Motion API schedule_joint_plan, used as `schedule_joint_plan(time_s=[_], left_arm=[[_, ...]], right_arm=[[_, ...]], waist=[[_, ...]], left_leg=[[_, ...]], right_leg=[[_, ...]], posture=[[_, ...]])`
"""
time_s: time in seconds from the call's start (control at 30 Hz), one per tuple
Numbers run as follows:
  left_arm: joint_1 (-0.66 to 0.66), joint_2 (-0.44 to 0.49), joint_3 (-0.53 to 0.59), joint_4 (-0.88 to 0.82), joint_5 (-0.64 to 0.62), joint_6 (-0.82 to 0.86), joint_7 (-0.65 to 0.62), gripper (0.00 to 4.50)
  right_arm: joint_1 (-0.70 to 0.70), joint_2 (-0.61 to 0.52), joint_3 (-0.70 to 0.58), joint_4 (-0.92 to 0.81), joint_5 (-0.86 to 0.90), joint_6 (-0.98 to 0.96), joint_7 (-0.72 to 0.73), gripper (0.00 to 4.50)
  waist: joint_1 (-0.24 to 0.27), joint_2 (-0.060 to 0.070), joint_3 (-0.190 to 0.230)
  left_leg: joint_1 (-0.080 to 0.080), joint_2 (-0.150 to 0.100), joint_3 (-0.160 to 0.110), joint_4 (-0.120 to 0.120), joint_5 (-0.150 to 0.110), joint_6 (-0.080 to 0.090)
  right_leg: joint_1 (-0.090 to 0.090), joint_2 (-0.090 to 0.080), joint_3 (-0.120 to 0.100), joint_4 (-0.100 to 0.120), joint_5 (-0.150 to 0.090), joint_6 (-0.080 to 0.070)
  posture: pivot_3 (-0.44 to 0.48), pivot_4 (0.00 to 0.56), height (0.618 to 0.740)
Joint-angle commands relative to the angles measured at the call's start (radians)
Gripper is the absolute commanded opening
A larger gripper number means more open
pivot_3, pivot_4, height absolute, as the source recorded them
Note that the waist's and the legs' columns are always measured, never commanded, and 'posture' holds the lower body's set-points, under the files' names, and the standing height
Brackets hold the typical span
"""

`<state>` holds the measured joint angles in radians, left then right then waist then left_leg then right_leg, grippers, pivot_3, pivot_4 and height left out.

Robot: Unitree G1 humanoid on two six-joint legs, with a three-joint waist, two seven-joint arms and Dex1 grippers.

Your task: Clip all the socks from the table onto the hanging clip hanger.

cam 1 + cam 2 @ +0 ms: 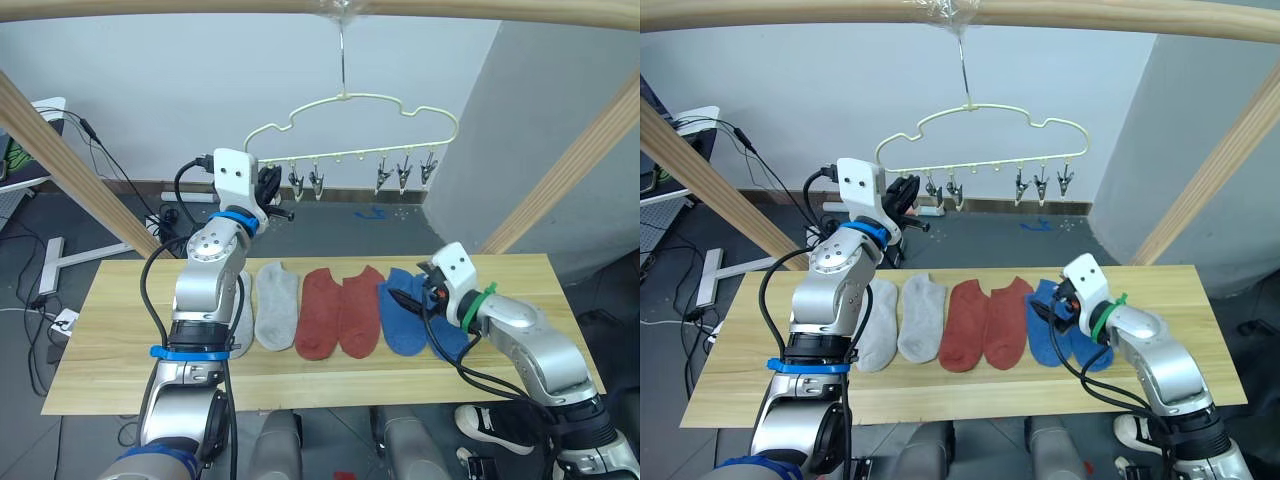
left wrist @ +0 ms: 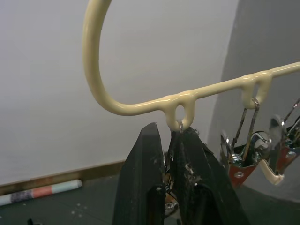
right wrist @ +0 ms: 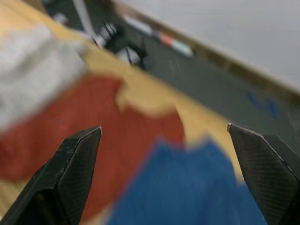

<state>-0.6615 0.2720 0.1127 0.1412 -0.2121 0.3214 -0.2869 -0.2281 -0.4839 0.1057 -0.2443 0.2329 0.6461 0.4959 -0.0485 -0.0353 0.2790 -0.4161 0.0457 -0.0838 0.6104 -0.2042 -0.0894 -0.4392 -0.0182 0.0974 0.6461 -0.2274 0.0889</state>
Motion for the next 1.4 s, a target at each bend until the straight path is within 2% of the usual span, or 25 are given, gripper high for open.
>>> schedule_joint_plan(time_s=[0.03,0.3,0.63,0.73,0.97,1.03,1.13,1.27,1.4], left_arm=[[0.007,0.019,0.005,-0.042,-0.015,0.023,-0.026,0.00],[0.024,0.019,0.002,-0.052,-0.015,0.028,-0.034,0.00],[0.018,0.020,0.000,-0.047,-0.017,0.029,-0.042,0.00],[0.018,0.021,-0.001,-0.050,-0.017,0.031,-0.045,0.00],[0.027,0.039,0.008,-0.060,-0.023,0.047,-0.067,0.00],[0.035,0.047,0.007,-0.069,-0.041,0.089,-0.084,0.00],[0.045,0.055,0.010,-0.094,-0.090,0.167,-0.118,0.00],[0.037,0.060,0.058,-0.125,-0.191,0.326,-0.128,0.00],[0.010,0.047,0.142,-0.143,-0.341,0.512,-0.111,0.00]], right_arm=[[0.033,-0.015,-0.018,0.067,-0.050,-0.078,-0.012,4.50],[0.002,0.000,-0.056,0.282,-0.082,-0.115,-0.030,4.50],[-0.091,0.024,-0.024,0.543,-0.156,-0.198,-0.013,4.50],[-0.103,0.019,0.005,0.598,-0.187,-0.227,0.011,3.90],[-0.096,0.003,0.017,0.674,-0.221,-0.273,0.034,1.59],[-0.084,-0.001,0.007,0.680,-0.215,-0.288,0.039,0.85],[-0.068,-0.015,0.002,0.666,-0.225,-0.348,0.039,0.01],[-0.030,-0.074,0.031,0.533,-0.273,-0.477,0.076,0.01],[-0.017,-0.066,0.024,0.294,-0.228,-0.387,0.108,0.01]], waist=[[-0.005,0.000,0.000],[-0.010,0.000,0.000],[-0.009,0.000,0.000],[-0.009,0.000,0.000],[-0.008,0.000,0.000],[-0.007,0.000,0.000],[-0.007,0.000,0.000],[-0.006,0.000,0.000],[-0.019,0.001,0.000]], left_leg=[[0.000,0.000,0.000,0.000,0.000,0.000],[0.000,0.000,0.000,0.000,0.000,0.000],[0.000,0.000,0.000,0.000,0.000,0.000],[0.000,0.000,0.000,0.001,0.000,0.000],[0.001,0.000,0.000,0.002,0.000,0.000],[0.002,0.000,0.000,0.002,0.000,0.000],[0.004,0.000,0.000,0.002,0.000,0.000],[0.007,-0.001,0.000,0.002,0.000,0.000],[0.008,0.000,0.000,0.002,0.000,0.000]], right_leg=[[0.000,0.000,0.000,0.000,0.000,0.000],[0.000,0.000,0.001,-0.001,0.000,0.001],[0.001,0.000,0.001,0.000,0.001,0.001],[0.001,0.000,0.001,0.000,0.001,0.001],[0.004,0.000,0.001,-0.001,0.001,0.002],[0.004,0.000,0.001,0.000,0.001,0.002],[0.007,0.000,0.001,-0.001,0.001,0.002],[0.010,0.000,0.001,-0.001,0.001,0.002],[0.010,0.000,0.001,0.000,0.001,0.002]], posture=[[-0.010,0.282,0.740],[-0.012,0.280,0.740],[-0.004,0.281,0.740],[0.001,0.281,0.740],[0.023,0.277,0.740],[0.026,0.276,0.740],[0.032,0.275,0.740],[0.040,0.274,0.740],[0.029,0.272,0.740]])
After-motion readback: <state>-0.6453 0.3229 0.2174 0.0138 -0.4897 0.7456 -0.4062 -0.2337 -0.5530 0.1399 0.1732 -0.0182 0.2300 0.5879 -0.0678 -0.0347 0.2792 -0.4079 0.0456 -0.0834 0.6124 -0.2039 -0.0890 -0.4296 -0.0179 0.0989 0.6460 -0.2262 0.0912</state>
